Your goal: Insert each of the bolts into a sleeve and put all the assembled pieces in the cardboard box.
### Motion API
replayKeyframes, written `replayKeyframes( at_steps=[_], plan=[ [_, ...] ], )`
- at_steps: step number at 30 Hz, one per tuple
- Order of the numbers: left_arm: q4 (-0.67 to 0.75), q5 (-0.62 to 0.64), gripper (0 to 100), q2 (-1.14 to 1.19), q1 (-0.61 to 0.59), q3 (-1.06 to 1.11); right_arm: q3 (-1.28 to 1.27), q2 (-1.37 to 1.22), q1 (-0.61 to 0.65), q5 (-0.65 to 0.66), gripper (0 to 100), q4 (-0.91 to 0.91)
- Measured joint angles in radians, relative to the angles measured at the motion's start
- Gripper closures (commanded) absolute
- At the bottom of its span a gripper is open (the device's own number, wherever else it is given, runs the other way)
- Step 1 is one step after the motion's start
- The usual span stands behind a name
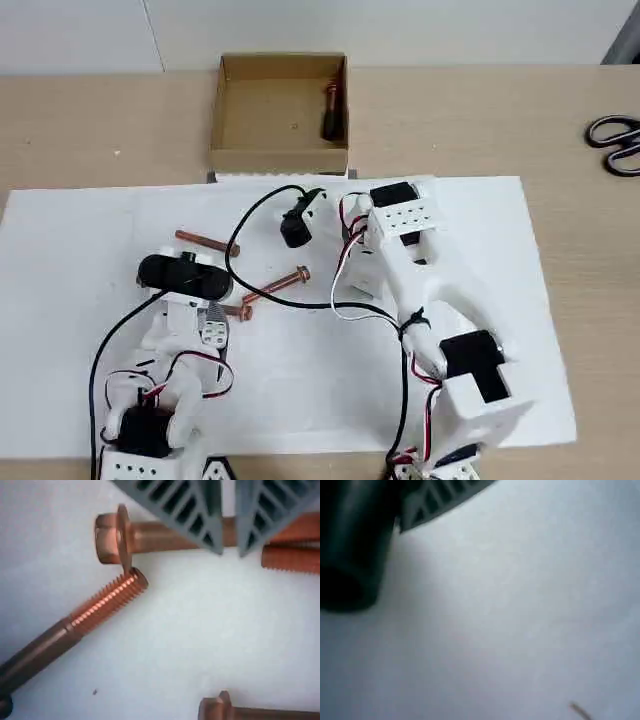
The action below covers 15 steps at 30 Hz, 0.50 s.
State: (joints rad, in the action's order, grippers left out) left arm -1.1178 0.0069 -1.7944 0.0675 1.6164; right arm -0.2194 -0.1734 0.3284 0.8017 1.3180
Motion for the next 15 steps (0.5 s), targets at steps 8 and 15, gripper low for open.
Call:
replayKeyframes(
  at_steps=[8, 15],
  plan=[
    [0.000, -0.002, 99, 0.000, 0.000, 0.000, 0.000, 0.000, 0.008, -0.035, 96.5, -0.003],
    [0.000, 0.000, 99, 0.000, -0.002, 0.000, -0.002, 0.000, 0.068, -0.080, 96.9, -0.003]
  ],
)
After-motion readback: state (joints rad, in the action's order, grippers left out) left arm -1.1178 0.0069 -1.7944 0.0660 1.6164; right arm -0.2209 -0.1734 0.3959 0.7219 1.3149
